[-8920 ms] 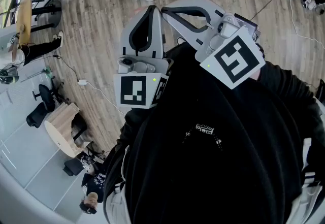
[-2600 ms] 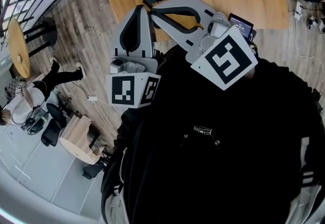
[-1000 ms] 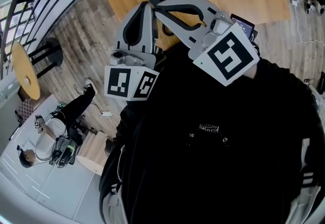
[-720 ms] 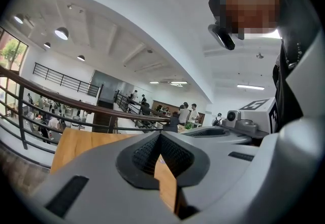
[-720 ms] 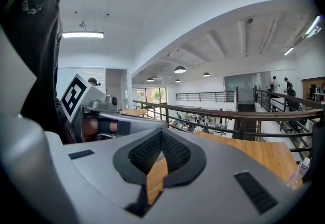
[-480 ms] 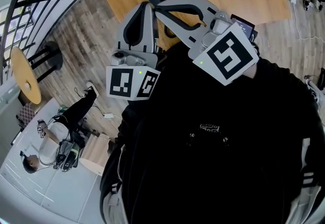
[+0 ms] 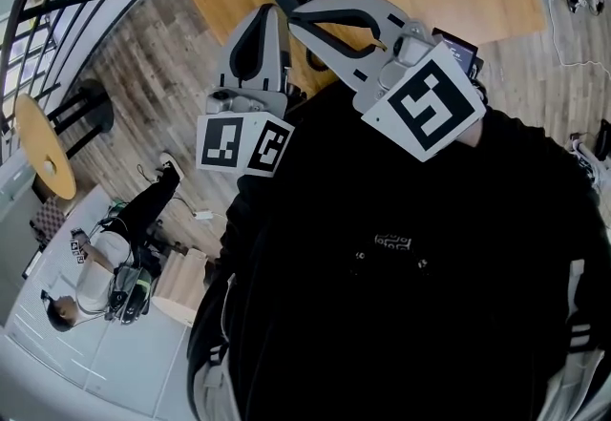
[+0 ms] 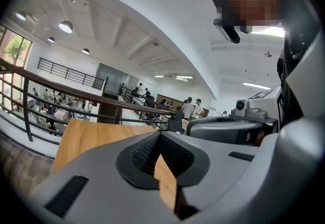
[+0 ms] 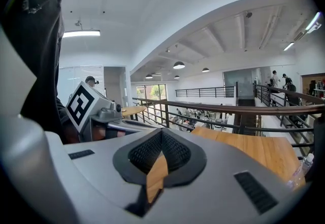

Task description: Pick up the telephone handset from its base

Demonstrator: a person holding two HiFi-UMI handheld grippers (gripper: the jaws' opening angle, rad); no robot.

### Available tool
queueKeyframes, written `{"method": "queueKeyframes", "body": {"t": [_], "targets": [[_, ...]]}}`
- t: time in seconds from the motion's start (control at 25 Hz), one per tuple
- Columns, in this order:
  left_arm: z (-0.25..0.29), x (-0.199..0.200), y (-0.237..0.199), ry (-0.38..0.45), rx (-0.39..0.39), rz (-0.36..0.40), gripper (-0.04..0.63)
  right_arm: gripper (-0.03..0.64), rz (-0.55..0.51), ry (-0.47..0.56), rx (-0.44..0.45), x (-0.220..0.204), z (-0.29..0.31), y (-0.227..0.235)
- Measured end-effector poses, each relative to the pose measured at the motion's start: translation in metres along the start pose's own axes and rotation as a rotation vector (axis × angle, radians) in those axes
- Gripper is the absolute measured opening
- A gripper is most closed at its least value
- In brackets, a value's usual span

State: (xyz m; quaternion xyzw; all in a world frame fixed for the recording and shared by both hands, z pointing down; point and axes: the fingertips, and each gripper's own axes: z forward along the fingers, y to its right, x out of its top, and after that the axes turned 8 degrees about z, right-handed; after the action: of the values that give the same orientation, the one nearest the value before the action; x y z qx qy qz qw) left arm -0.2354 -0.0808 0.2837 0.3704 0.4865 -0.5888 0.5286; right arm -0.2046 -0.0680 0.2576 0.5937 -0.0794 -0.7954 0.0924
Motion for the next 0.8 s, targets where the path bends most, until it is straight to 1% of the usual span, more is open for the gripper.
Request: {"method": "queueKeyframes", "body": {"t": [0.12, 0.32, 0.48, 0.8], "targets": [[0.005, -0.014, -0.009, -0.025, 0.008, -0.016, -0.005, 0.017, 0.010, -0.013, 0.001, -0.006, 0.003, 0.004], [0.012, -0.020, -0.009, -0.022, -0.007, -0.026, -0.005, 0.017, 0.018, -0.035, -0.008, -0.012, 0.003, 0.009], [0.016, -0.031, -0.015, -0.043, -0.007, -0.033, -0.005, 0.017, 0.021, -0.051, -0.012, -0.017, 0.003, 0.009], [0.027, -0.048, -0.024, -0.102, -0.031, -0.001, -0.005, 0.017, 0.039, -0.077, -0.016, -0.026, 0.003, 0.010]]}}
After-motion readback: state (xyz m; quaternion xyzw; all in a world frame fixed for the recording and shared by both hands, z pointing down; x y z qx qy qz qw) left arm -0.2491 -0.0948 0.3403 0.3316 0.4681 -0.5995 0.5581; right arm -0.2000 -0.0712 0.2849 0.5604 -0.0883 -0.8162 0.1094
